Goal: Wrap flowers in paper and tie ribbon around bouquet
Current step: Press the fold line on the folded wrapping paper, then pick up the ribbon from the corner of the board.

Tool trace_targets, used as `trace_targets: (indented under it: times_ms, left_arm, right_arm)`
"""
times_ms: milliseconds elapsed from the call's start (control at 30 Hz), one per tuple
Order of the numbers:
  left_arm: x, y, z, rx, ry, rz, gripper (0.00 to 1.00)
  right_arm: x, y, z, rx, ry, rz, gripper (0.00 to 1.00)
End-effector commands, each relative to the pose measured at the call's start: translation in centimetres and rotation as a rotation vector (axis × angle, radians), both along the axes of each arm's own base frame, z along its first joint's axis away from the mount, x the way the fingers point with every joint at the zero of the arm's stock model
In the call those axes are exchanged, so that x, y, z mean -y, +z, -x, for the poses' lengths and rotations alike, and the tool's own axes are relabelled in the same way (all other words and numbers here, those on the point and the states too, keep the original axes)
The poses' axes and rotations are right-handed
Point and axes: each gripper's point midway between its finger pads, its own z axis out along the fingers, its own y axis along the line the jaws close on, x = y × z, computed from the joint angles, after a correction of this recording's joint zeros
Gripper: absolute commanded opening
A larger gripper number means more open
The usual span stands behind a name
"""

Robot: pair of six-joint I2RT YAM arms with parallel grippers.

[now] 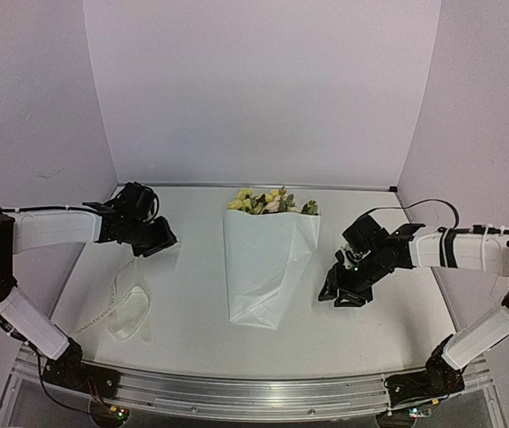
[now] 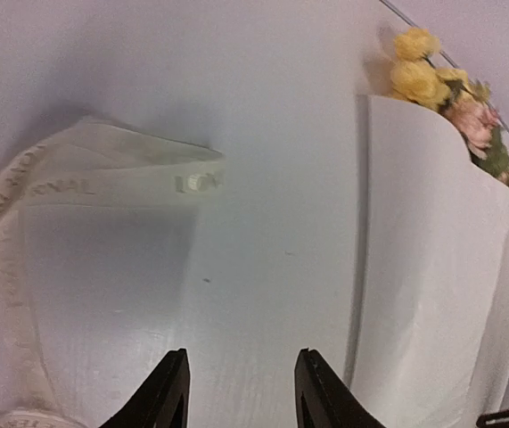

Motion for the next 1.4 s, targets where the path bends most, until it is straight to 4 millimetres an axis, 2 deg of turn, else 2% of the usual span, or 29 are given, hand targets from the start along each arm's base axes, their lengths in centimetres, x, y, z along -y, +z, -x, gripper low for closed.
trace_targets:
  times_ms: [0,100,200,367,500,600,833,1000,1233,1367]
  left_arm:
    - [-6.0,-0.7,-1.1,-0.022,0.209,-0.093,0.45]
    - [-8.5,-1.4,-0.2,-0.061,0.316,-0.135,0.46]
    - [-10.4,-2.5,2.3,-0.118,0.411,-0.156,0.49]
    - [-12.3,-4.7,6.9,-0.239,0.512,-0.164,0.50]
    - [-12.7,-5.5,9.3,-0.263,0.559,-0.103,0.51]
    - [-12.5,-5.9,9.6,-0.269,0.570,-0.076,0.53]
    - [-10.2,-6.2,7.6,-0.265,0.474,-0.076,0.56]
    - [-9.2,-6.5,8.1,-0.279,0.473,-0.092,0.56]
    - [-8.9,-6.8,8.3,-0.264,0.556,-0.085,0.59]
    - [-8.8,-7.1,7.6,-0.258,0.562,-0.105,0.55]
  right_arm:
    - [-0.5,1.4,0.1,0.040,0.053,0.010,0.48]
    - [-0.9,1.5,0.6,0.045,0.076,0.010,0.48]
    - [-1.3,1.3,1.5,0.043,0.102,0.010,0.48]
    - [-2.1,1.0,2.1,0.048,0.126,-0.011,0.49]
    - [-2.4,0.7,2.3,0.057,0.133,-0.021,0.49]
    - [-2.7,0.5,2.2,0.060,0.129,-0.038,0.48]
    - [-2.8,0.5,2.2,0.072,0.128,-0.049,0.48]
    - [-2.7,0.5,2.2,0.082,0.126,-0.054,0.48]
    - [-2.9,0.4,2.1,0.085,0.124,-0.063,0.48]
    - [-2.9,0.4,2.2,0.085,0.124,-0.066,0.48]
